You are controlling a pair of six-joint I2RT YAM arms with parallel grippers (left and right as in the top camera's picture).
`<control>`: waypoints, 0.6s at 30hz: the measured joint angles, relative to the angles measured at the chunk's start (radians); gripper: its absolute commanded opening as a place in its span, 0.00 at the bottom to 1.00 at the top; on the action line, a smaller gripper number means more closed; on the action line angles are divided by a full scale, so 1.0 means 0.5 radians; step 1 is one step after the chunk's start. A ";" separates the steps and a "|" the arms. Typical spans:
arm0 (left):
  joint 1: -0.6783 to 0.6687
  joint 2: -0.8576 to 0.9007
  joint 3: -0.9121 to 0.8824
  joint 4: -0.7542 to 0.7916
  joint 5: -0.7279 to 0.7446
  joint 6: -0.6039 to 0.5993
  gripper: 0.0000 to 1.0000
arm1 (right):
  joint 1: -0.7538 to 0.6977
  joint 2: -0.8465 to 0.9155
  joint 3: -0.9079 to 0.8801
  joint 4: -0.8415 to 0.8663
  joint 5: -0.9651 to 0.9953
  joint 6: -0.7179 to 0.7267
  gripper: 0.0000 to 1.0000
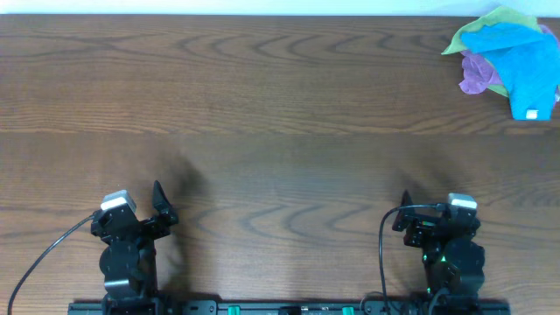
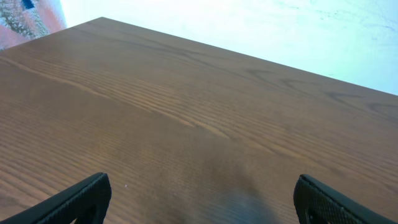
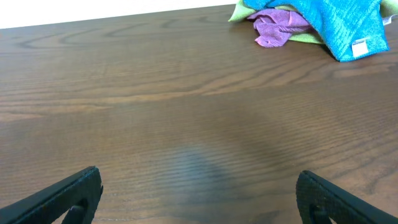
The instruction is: Fold the cloth
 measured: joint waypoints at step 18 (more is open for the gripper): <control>0.000 0.000 0.000 0.000 0.000 0.000 0.95 | 0.000 -0.001 0.000 0.007 0.080 -0.001 0.99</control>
